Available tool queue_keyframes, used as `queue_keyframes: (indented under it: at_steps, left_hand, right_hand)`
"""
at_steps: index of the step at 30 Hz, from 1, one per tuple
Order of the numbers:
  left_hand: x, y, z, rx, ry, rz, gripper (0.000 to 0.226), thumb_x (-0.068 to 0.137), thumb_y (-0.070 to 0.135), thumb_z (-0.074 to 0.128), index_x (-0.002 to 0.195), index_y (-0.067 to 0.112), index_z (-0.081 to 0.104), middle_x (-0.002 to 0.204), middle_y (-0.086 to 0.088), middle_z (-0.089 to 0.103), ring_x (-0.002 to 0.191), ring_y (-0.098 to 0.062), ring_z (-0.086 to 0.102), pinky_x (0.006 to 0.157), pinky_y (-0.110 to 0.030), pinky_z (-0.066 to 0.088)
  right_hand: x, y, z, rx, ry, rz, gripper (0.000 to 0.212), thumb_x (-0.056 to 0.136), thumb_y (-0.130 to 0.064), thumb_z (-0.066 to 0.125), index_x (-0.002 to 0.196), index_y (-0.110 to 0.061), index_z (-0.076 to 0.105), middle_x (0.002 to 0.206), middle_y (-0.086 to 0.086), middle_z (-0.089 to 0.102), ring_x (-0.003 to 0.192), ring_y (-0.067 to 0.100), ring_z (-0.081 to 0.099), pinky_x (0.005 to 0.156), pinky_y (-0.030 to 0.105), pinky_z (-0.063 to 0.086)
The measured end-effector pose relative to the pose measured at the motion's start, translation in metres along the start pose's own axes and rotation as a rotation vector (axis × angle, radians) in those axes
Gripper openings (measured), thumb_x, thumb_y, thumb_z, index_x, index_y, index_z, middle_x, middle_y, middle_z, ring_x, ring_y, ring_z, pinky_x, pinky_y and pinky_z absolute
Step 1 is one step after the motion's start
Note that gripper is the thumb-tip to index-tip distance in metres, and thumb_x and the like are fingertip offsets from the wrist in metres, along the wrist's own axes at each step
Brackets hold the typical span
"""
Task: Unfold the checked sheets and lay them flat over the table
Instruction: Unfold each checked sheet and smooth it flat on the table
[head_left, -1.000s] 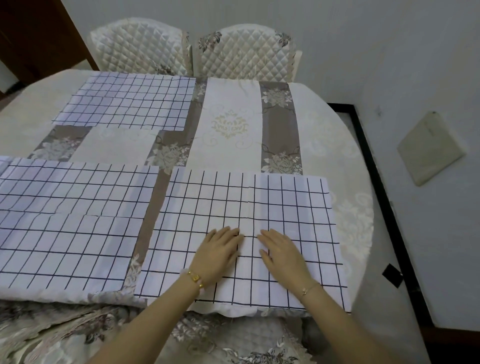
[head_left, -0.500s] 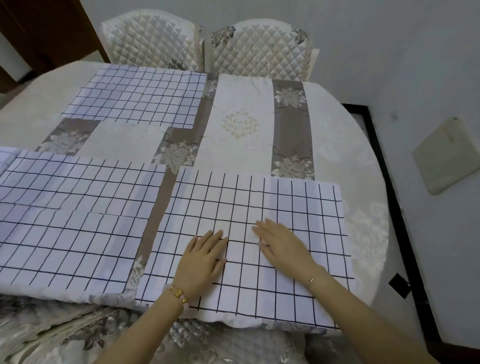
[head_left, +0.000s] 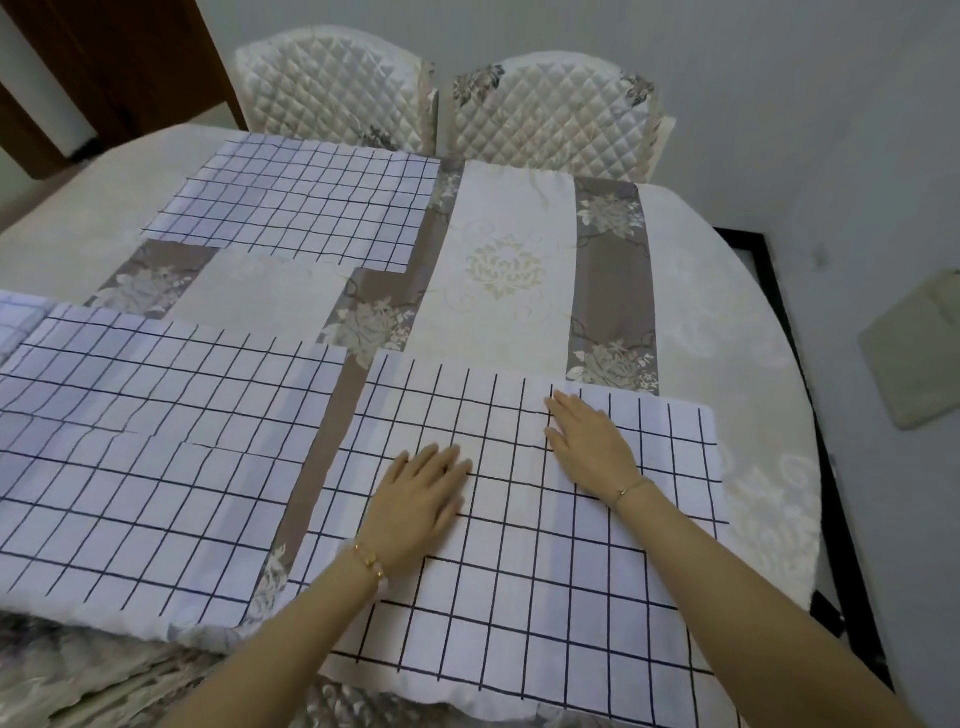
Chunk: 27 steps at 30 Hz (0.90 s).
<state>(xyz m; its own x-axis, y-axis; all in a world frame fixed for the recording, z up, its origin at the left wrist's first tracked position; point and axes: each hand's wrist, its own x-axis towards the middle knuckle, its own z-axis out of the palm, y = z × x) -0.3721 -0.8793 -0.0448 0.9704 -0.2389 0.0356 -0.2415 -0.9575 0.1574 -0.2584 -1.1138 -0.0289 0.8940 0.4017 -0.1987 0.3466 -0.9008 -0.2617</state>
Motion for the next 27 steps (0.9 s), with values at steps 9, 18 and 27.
queue_keyframes:
  at_steps: [9,18,27]
  left_hand:
    - [0.058,-0.071,-0.023,-0.070,-0.164,-0.235,0.076,0.083,0.055,0.006,0.149,0.021,0.026,0.158,0.003,0.019,0.146,-0.018,0.016,0.117,-0.040,0.016]
    - [0.057,-0.076,-0.027,-0.072,-0.229,-0.241,0.059,0.098,0.044,0.030,0.150,0.019,0.020,0.160,0.002,0.013,0.147,-0.018,0.012,0.118,-0.039,0.013]
    - [-0.032,0.003,-0.029,-0.102,-0.342,0.103,0.095,0.069,0.087,0.007,0.149,0.036,0.003,0.155,0.017,-0.005,0.144,-0.007,-0.005,0.120,-0.040,0.002]
  right_hand:
    - [-0.002,0.009,0.002,0.035,0.011,-0.017,0.051,0.102,-0.029,0.031,0.151,-0.020,0.020,0.159,-0.005,0.017,0.147,0.015,0.012,0.118,0.035,0.009]
    - [-0.056,0.077,-0.014,0.138,0.096,0.372,0.054,0.101,-0.031,0.034,0.150,-0.011,0.022,0.159,0.006,0.017,0.146,0.021,0.016,0.118,0.034,0.013]
    - [-0.161,-0.012,0.011,0.193,-0.161,-0.015,0.095,0.070,-0.079,0.011,0.151,-0.029,0.004,0.152,-0.018,-0.010,0.140,-0.001,-0.012,0.117,0.028,-0.008]
